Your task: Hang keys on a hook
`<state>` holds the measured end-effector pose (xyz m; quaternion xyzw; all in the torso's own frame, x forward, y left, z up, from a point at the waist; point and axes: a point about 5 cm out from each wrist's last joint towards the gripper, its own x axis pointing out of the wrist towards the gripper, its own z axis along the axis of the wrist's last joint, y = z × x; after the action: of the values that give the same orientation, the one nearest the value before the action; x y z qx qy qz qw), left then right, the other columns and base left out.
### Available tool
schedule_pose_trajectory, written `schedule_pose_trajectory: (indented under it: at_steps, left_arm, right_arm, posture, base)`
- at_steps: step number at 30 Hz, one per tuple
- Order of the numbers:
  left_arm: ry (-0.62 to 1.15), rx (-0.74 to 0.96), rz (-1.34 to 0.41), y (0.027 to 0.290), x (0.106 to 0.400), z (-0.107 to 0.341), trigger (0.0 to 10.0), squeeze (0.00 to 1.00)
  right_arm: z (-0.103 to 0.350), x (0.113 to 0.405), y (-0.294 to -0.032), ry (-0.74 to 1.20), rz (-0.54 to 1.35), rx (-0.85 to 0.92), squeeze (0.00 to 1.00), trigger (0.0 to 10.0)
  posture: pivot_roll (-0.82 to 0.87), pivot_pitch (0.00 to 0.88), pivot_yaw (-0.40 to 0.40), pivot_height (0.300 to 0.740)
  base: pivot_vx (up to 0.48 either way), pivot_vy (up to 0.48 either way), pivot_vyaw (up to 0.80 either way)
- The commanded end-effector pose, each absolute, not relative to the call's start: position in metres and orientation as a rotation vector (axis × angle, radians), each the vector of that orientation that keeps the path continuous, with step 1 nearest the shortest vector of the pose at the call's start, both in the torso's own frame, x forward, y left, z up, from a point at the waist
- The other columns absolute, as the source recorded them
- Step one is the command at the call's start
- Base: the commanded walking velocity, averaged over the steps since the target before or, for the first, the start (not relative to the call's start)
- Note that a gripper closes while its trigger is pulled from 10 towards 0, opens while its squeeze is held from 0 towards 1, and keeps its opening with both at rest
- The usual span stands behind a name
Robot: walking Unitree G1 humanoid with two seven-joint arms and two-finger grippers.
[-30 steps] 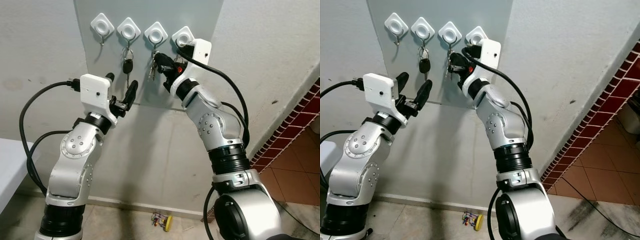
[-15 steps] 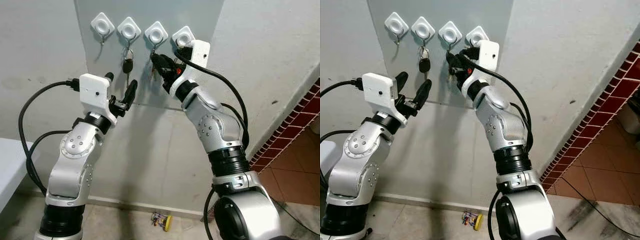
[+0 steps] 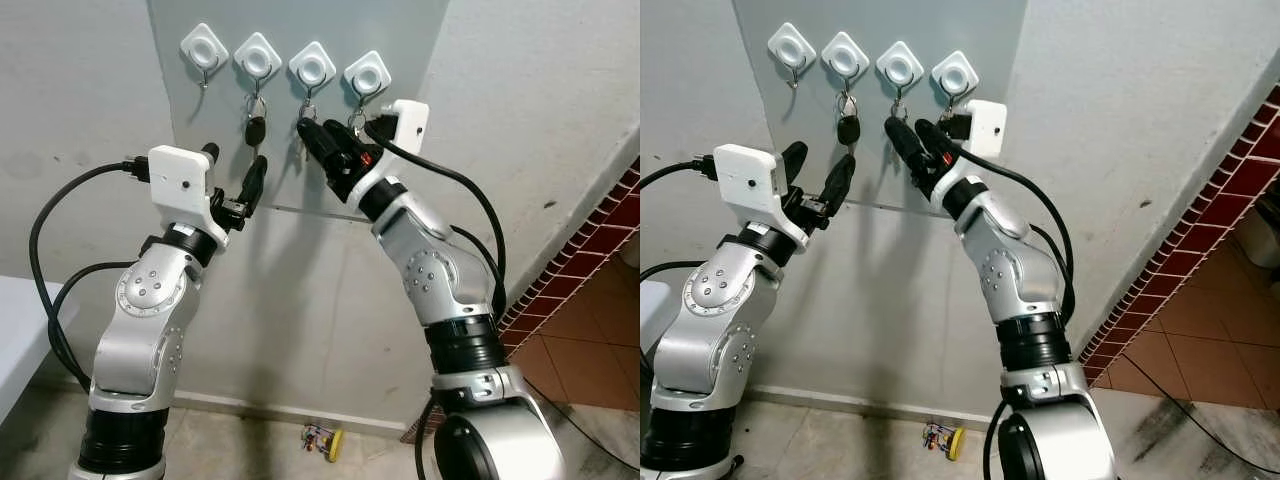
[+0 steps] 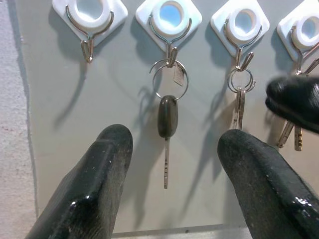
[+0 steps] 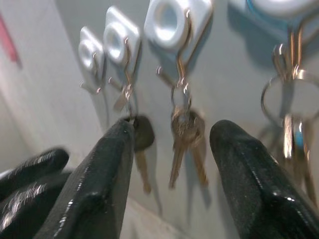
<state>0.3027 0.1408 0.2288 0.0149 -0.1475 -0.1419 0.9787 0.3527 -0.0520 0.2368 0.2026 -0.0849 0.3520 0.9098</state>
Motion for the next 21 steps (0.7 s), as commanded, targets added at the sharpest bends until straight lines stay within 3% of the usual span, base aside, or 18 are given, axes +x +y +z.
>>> schedule_pose_trajectory:
  at_steps: [1, 17, 19, 21]
  left_arm:
    - [-0.314, 0.039, -0.299, 0.138, 0.303, 0.235, 10.0, 0.00]
    - [-0.276, 0.052, -0.266, 0.141, 0.302, 0.221, 10.0, 0.00]
    - [-0.080, 0.061, -0.236, 0.144, 0.304, 0.160, 10.0, 0.00]
    - [-0.028, 0.066, -0.230, 0.144, 0.302, 0.143, 10.0, 0.00]
  right_arm:
    - [0.239, 0.349, -0.056, -0.205, 0.753, 0.406, 1.00, 10.0]
    - [0.187, 0.340, -0.076, -0.106, 0.742, 0.310, 1.00, 10.0]
    - [0.138, 0.335, -0.095, -0.034, 0.616, 0.302, 1.00, 10.0]
    - [0.125, 0.332, -0.098, -0.005, 0.584, 0.294, 1.00, 10.0]
  posture:
    - [-0.06, 0.000, -0.089, 0.740]
    - [-0.06, 0.000, -0.085, 0.740]
    - [-0.06, 0.000, -0.071, 0.740]
    - [-0.07, 0.000, -0.070, 0.740]
  base:
    - [0.000, 0.000, 0.00]
    - [0.000, 0.000, 0.00]
    - [0.000, 0.000, 0.00]
    - [0.000, 0.000, 0.00]
